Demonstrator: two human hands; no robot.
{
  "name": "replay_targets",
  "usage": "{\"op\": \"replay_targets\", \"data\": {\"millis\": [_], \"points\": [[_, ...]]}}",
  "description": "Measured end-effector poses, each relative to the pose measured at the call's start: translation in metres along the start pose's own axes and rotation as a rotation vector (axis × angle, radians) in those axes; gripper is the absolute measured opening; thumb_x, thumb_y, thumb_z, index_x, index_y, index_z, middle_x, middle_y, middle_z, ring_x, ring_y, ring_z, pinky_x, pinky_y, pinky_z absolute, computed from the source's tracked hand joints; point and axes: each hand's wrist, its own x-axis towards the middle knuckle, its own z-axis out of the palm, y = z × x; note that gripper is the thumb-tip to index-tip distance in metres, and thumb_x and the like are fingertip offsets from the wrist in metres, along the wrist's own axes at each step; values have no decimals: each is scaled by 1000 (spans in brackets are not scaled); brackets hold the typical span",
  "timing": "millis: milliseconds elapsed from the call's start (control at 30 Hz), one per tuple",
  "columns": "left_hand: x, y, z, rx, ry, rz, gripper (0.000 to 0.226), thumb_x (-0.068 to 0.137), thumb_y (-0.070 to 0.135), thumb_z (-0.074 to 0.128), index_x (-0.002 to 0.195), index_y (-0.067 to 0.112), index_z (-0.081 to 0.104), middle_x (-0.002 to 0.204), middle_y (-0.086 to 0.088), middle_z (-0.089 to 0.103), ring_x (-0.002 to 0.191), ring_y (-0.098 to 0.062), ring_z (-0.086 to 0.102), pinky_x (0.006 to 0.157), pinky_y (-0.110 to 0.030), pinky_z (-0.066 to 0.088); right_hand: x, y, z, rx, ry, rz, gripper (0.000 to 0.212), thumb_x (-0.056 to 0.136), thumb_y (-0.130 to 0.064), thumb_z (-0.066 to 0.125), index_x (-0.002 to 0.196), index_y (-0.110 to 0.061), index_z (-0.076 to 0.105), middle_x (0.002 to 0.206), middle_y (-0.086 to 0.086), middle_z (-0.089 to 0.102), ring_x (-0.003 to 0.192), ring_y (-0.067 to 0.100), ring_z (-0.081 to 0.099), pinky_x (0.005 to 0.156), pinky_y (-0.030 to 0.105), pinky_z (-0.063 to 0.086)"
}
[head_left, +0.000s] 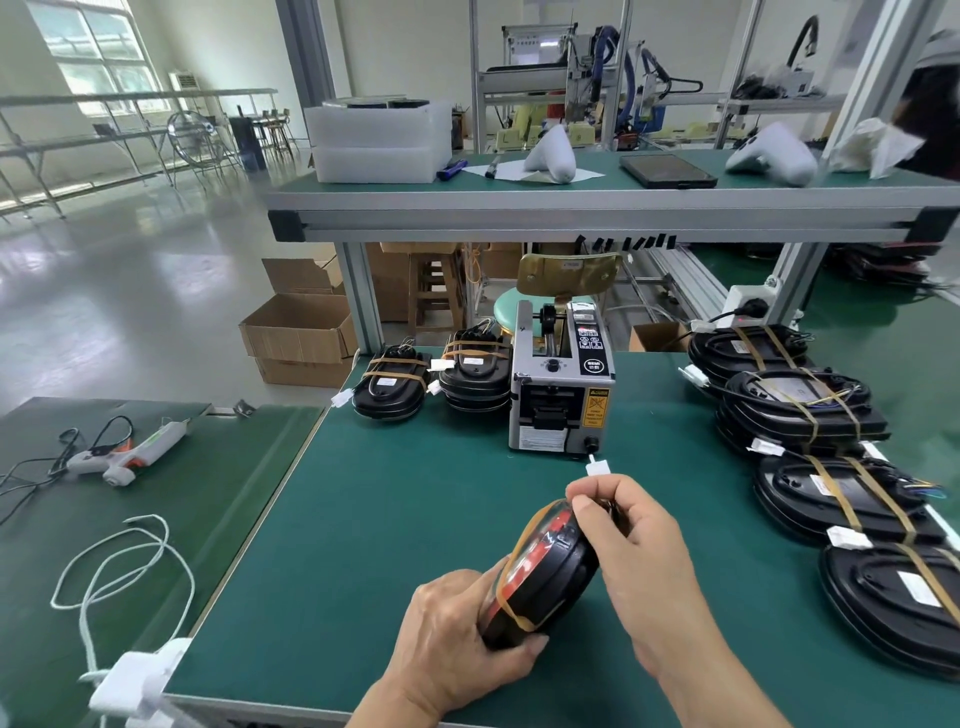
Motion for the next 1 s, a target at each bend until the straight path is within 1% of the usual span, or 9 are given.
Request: {"op": "replay_targets", "data": {"millis": [100, 167, 233, 567, 667, 767, 867, 933, 1000], "points": [[1, 0, -1, -10, 2, 9, 43, 66, 42, 86, 100, 27, 63, 63, 8, 59, 54, -13, 53, 57, -18, 45, -2, 0, -4, -7, -50, -12, 16, 92, -28, 72, 101, -41, 71, 96, -14, 73, 92, 8, 68, 81, 28, 55], [0, 0, 0, -17, -3, 17, 43, 66, 41, 86, 100, 28, 63, 63, 9, 59, 54, -12, 53, 58, -17, 44, -8, -2, -6, -56, -75, -18, 30, 78, -46, 74, 108, -46, 68, 103, -20, 71, 98, 1, 66, 80, 20, 53], [0, -1, 0, -20, -2, 13, 42, 66, 40, 85, 99, 29, 62, 63, 9, 59, 54, -12, 52, 58, -17, 42, -15, -2, -6, -116, -107, -51, 47, 67, -56, 72, 113, -50, 64, 113, -22, 66, 106, -2, 63, 87, 21, 51], [-2, -4, 1, -35, -25, -3, 40, 68, 40, 86, 98, 34, 60, 64, 12, 58, 55, -8, 52, 57, -15, 42, -25, -3, -8, -132, -205, -151, 67, 65, -58, 76, 128, -56, 54, 132, -30, 51, 125, -8, 51, 99, 18, 43], [0, -4, 0, -61, -4, -22, 35, 69, 39, 86, 91, 32, 60, 62, 10, 57, 52, -12, 50, 50, -21, 46, -25, 2, -14, -48, -258, -218, 74, 74, -51, 75, 141, -60, 45, 143, -21, 52, 136, -2, 49, 108, 24, 42], [2, -1, -3, -67, 6, -25, 29, 69, 37, 84, 87, 29, 63, 62, 7, 57, 50, -14, 52, 47, -26, 48, -19, 13, -18, 258, -145, -260, 68, 83, -41, 70, 145, -53, 46, 148, -15, 56, 135, 12, 58, 110, 32, 49], [4, 4, -6, -75, -11, -8, 31, 69, 37, 81, 94, 27, 67, 62, 6, 61, 51, -16, 56, 47, -27, 51, -5, 30, -14, 415, -37, -182, 74, 83, -57, 72, 149, -54, 39, 150, -14, 55, 135, 21, 59, 115, 48, 40], [6, 7, -9, -85, -13, -5, 37, 70, 40, 80, 101, 26, 68, 61, 4, 62, 50, -19, 59, 47, -26, 52, 3, 41, -9, 423, -131, -93, 85, 80, -76, 68, 153, -48, 36, 149, -9, 58, 140, 19, 54, 122, 55, 32], [8, 10, -12, -97, 2, -6, 38, 70, 43, 79, 101, 25, 67, 60, 2, 62, 49, -20, 60, 47, -27, 52, 9, 51, -5, 346, -314, -47, 81, 85, -82, 57, 151, -37, 47, 149, -3, 59, 143, 17, 50, 125, 55, 27]]}}
